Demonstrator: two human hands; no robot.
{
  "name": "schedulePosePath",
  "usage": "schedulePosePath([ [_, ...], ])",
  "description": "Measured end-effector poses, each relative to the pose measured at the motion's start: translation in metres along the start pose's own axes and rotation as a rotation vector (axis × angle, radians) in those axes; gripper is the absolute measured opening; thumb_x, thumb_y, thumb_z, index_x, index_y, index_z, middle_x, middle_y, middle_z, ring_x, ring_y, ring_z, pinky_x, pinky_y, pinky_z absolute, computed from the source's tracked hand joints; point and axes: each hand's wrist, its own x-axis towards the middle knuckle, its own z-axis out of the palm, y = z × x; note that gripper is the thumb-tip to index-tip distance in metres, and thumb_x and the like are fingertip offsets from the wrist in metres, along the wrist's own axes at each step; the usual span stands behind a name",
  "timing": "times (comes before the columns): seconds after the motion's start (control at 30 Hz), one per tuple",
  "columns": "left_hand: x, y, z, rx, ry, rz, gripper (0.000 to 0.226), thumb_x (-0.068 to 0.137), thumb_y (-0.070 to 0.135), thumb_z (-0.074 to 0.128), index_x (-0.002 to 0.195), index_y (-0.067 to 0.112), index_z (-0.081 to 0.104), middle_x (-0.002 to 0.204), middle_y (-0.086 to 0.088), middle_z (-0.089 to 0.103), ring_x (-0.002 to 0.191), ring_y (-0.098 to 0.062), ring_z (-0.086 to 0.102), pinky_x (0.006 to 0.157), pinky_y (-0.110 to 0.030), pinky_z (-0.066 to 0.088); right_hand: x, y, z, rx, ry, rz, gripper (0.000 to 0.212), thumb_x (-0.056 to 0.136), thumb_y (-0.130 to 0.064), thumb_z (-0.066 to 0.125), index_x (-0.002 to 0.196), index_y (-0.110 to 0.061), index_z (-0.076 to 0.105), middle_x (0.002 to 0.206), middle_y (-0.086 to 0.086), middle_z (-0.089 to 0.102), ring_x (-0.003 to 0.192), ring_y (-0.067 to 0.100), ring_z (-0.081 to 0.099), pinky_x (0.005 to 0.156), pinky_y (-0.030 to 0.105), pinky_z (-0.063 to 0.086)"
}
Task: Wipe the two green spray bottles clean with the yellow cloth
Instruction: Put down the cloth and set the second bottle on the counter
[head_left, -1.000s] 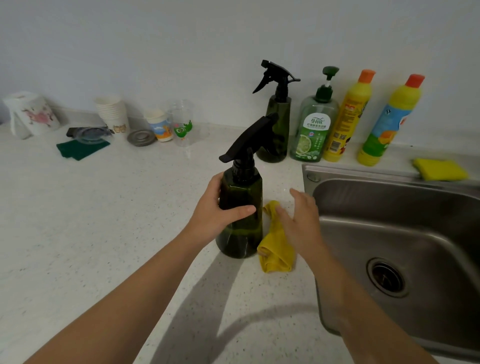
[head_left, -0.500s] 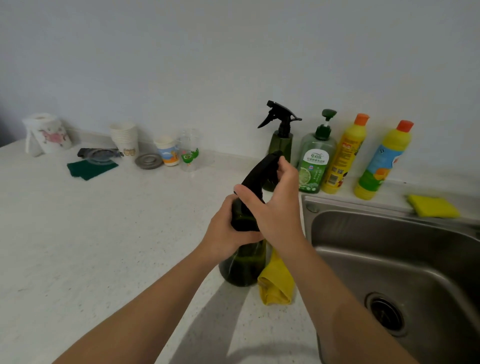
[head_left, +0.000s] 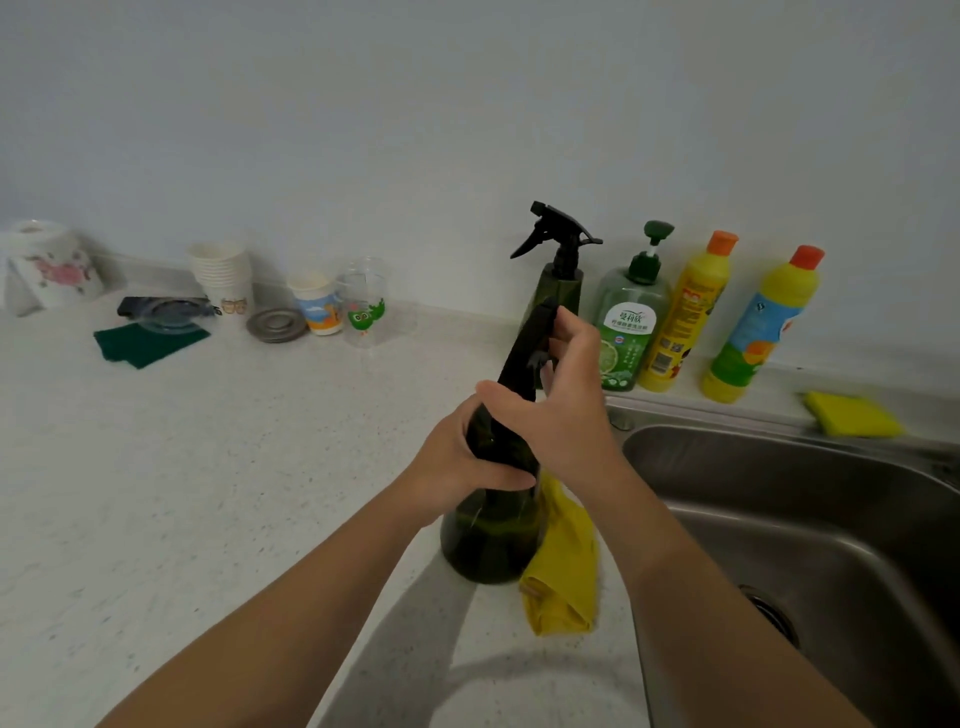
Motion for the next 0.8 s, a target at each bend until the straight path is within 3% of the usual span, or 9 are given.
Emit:
schedulePosePath([
  [0.23,-0.001,0.000,-0.006,-0.028,-0.086,-0.036,0.064,0.051,0.012,0.075,0.109,0.026,0.051,0.110,-0.001,0.062,0.105,-0.016,0.058,0.086,-0.027,0.051,0.004,0.000,-0.016,0.110,-0.285,0.003,0.073,0.065,-0.009,0.050,0.135,-0.018,0.029,0.140,0.008,0.038,0.129,0.018,0.037,0.105,0.037,0.037],
  [0.33,-0.002,0.001,-0.006,-0.018,-0.103,-0.044,0.072,0.051,0.013,0.075,0.118,0.021,0.048,0.117,-0.004,0.059,0.111,-0.020,0.055,0.095,-0.038,0.048,0.001,0.001,-0.020,0.018,-0.240,-0.016,0.062,0.076,-0.010,0.060,0.131,-0.021,0.034,0.134,0.003,0.040,0.125,0.015,0.038,0.108,0.036,0.032],
  [0.43,-0.003,0.001,-0.006,-0.022,-0.105,-0.053,0.077,0.051,0.012,0.075,0.121,0.020,0.045,0.120,-0.007,0.057,0.113,-0.022,0.054,0.096,-0.041,0.047,0.000,-0.003,-0.020,-0.033,-0.182,-0.037,0.047,0.075,-0.009,0.066,0.115,-0.019,0.044,0.117,0.001,0.052,0.114,0.014,0.048,0.102,0.034,0.039],
  [0.53,-0.004,0.000,-0.007,-0.053,-0.110,-0.053,0.077,0.050,0.009,0.075,0.120,0.019,0.046,0.119,-0.008,0.058,0.112,-0.023,0.055,0.094,-0.041,0.049,0.000,-0.008,-0.022,-0.020,-0.180,-0.051,0.041,0.076,-0.001,0.062,0.109,-0.019,0.047,0.105,-0.007,0.055,0.107,0.010,0.052,0.097,0.028,0.042],
  [0.67,-0.003,-0.001,-0.007,-0.116,-0.127,-0.043,0.069,0.051,0.003,0.073,0.113,0.020,0.049,0.111,-0.006,0.060,0.106,-0.022,0.059,0.085,-0.034,0.053,0.001,-0.008,-0.023,-0.008,-0.259,-0.084,0.041,0.079,0.009,0.050,0.109,-0.020,0.048,0.106,-0.005,0.056,0.107,0.008,0.053,0.094,0.025,0.044],
  [0.8,-0.001,-0.001,-0.007,-0.128,-0.126,-0.033,0.067,0.051,0.004,0.073,0.112,0.022,0.051,0.111,-0.005,0.061,0.105,-0.021,0.059,0.086,-0.034,0.053,0.007,-0.008,-0.031,-0.099,-0.304,-0.144,0.042,0.082,0.008,0.049,0.112,-0.021,0.053,0.101,-0.011,0.058,0.100,0.005,0.054,0.088,0.015,0.042],
])
